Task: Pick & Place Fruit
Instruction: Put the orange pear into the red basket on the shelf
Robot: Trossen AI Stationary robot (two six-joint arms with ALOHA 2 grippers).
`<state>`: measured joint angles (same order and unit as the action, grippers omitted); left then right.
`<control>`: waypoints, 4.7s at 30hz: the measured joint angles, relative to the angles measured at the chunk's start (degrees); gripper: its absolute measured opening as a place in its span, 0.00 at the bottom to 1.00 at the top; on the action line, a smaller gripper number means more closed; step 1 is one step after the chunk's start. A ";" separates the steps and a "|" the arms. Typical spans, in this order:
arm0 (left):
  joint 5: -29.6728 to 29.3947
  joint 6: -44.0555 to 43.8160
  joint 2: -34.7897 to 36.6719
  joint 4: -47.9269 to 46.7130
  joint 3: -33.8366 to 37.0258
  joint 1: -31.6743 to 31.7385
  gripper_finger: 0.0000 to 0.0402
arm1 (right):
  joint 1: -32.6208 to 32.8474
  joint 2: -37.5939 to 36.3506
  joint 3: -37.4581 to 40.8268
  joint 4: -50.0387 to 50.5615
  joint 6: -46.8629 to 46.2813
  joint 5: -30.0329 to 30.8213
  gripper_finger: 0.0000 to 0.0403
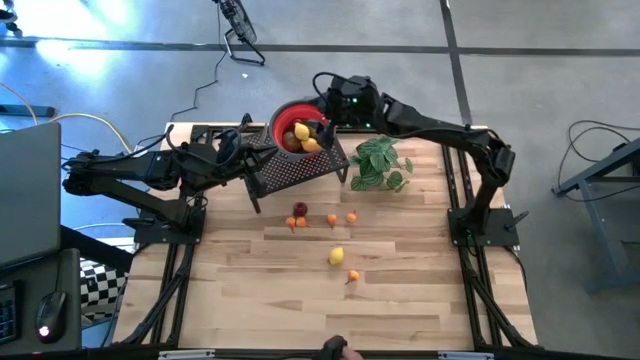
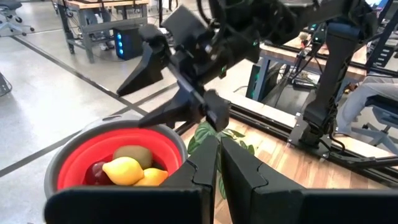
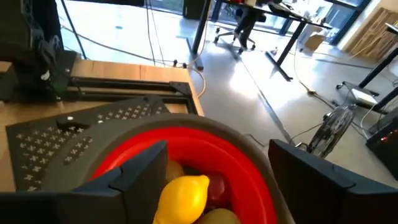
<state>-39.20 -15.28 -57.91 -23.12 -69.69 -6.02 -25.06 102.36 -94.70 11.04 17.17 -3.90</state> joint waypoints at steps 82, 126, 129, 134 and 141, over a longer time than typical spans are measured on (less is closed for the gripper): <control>25.09 8.90 -0.45 25.56 18.82 10.73 0.00 | -13.59 -10.03 0.00 15.03 -3.70 -25.31 0.01; 29.40 5.78 15.08 12.53 18.84 17.64 0.00 | 15.63 -27.27 29.24 21.06 -10.22 -3.90 0.01; 29.40 5.83 15.08 12.46 18.84 17.64 0.00 | 16.24 -25.05 29.24 22.74 -11.41 -3.73 0.01; 29.39 5.88 15.08 12.46 18.84 17.64 0.00 | 16.89 -20.94 29.24 26.47 -11.41 -2.48 0.01; 29.38 5.98 15.08 12.30 18.84 17.64 0.00 | 17.77 -16.28 29.24 27.82 -10.89 -1.81 0.18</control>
<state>-9.82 -9.30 -42.83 -10.82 -50.85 11.62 -7.29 86.07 -65.45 38.85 6.29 -5.70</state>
